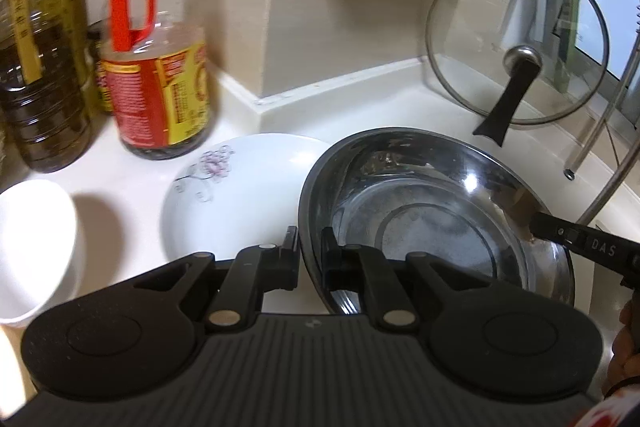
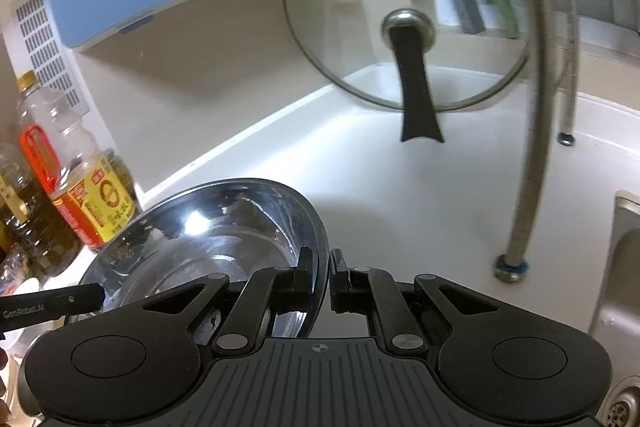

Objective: Organize plates and bowls
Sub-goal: 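Carry the steel plate with both grippers and lower it onto the white floral plate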

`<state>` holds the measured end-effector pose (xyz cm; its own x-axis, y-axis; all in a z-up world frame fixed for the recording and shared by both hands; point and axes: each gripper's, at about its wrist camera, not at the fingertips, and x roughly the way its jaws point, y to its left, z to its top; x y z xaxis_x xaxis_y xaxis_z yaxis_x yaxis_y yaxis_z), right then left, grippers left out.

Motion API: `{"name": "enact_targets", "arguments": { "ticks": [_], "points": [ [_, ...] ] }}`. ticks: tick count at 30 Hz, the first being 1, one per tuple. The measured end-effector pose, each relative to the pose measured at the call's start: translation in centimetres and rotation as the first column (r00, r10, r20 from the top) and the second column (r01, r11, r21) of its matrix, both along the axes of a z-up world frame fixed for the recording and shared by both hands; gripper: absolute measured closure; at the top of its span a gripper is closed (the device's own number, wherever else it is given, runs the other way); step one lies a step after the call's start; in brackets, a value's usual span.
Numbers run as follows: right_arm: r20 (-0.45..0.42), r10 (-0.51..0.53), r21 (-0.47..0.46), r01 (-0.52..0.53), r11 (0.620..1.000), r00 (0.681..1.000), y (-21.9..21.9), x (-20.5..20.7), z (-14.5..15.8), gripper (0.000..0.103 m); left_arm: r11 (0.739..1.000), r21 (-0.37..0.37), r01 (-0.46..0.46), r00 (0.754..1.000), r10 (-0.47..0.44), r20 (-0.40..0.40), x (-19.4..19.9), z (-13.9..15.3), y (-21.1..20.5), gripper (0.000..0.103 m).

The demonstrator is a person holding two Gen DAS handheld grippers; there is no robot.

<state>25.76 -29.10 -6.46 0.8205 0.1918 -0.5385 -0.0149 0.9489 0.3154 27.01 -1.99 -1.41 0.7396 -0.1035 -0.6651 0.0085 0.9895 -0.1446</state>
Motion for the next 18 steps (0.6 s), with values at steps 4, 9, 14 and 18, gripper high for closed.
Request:
{"name": "enact_targets", "arguments": {
  "ticks": [4, 9, 14, 18],
  "points": [
    [0.004, 0.037, -0.009, -0.037, 0.999, 0.999, 1.4, 0.8, -0.1, 0.095, 0.999, 0.003, -0.035, 0.999, 0.036, -0.002, -0.3, -0.1, 1.3, 0.094],
    [0.006, 0.085, -0.021, -0.085, 0.996, 0.996, 3.6, 2.1, -0.3, 0.095, 0.997, 0.009, -0.082, 0.997, 0.082, -0.002, -0.5, -0.2, 3.1, 0.094],
    [0.001, 0.124, -0.035, -0.124, 0.992, 0.992, 5.4, 3.4, -0.7, 0.095, 0.993, 0.017, -0.115, 0.993, 0.115, -0.002, -0.2, -0.3, 4.6, 0.094],
    [0.0, 0.143, -0.044, -0.143, 0.989, 0.99, 6.7, 4.7, -1.0, 0.095, 0.99, 0.032, -0.134, 0.991, 0.134, -0.007, 0.3, -0.6, 5.6, 0.093]
  ]
}}
